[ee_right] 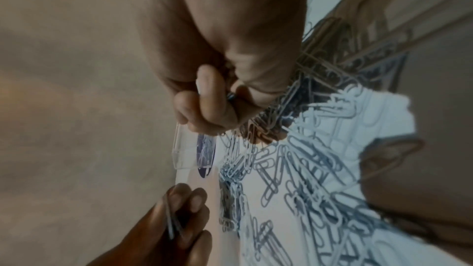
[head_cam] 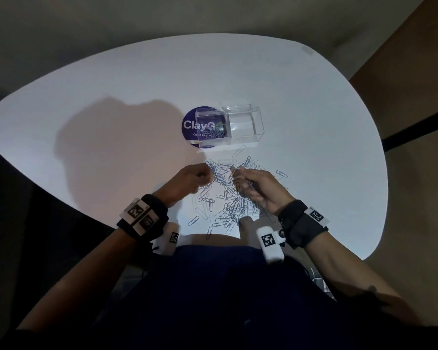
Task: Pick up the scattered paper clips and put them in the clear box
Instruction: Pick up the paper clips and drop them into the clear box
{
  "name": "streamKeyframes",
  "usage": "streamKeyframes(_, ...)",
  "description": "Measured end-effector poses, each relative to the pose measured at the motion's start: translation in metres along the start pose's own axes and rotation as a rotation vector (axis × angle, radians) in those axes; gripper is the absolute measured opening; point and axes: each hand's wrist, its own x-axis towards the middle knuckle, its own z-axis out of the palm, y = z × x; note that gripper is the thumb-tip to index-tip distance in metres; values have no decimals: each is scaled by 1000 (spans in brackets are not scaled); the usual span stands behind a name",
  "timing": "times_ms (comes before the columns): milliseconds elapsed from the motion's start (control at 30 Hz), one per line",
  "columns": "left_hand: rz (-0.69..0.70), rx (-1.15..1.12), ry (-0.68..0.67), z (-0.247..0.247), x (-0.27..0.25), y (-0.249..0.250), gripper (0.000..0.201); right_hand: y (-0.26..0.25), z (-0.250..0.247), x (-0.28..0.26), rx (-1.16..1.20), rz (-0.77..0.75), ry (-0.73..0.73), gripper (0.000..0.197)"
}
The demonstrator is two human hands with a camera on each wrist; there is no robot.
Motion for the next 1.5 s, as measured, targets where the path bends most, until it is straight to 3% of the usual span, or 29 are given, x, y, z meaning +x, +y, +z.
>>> streamKeyframes(100, -101, -332, -25, -5, -1, 6, 11, -1, 0, 2, -138, 30, 15, 35)
streamKeyframes(233, -197, -549, -56, -4, 1, 3, 14, 7, 3, 5, -768, -224, 101, 32)
streamKeyframes(300, -195, -543, -56, -1, 1, 2, 14, 11, 5, 9, -1121, -328, 131, 26)
streamKeyframes(400, -208, -510, 1, 3, -2, 3, 15, 21, 14, 10, -1457, -360, 147, 36)
streamKeyframes(500, -180, -190, 80, 5, -2, 3, 34, 28, 23, 11, -1599, -396, 129, 32)
streamKeyframes(633, 73, 624, 79, 0, -7, -6, 19, 28, 24, 14, -1553, -374, 28, 21)
streamKeyframes(700, 168, 749, 32, 0, -10, -12, 23, 26, 23, 15, -1581, -375, -38, 18)
streamKeyframes(833, 161, 884, 24, 7, -11, -22, 27, 20, 16, 16, -1498, -386, -73, 22)
streamKeyframes(967, 173, 923, 21, 14, -7, -25, 22, 0, 7, 13, -1186, -327, -73, 23)
streamKeyframes(1100, 97, 816, -57, 15, -3, -23, 19, -29, 13, 2, -906, -232, -99, 26)
streamKeyframes(1200, 116, 753, -79, 12, -2, -18, 19, -53, 25, -2, -781, -199, -91, 15)
streamKeyframes(1367, 71, 701, 14, -5, 1, 11, 21, -93, 52, 18, -880, -288, 4, 20)
streamKeyframes(1500, 30, 636, 184, -20, 2, 44, 19, -116, 72, 54, -1082, -350, 63, 20)
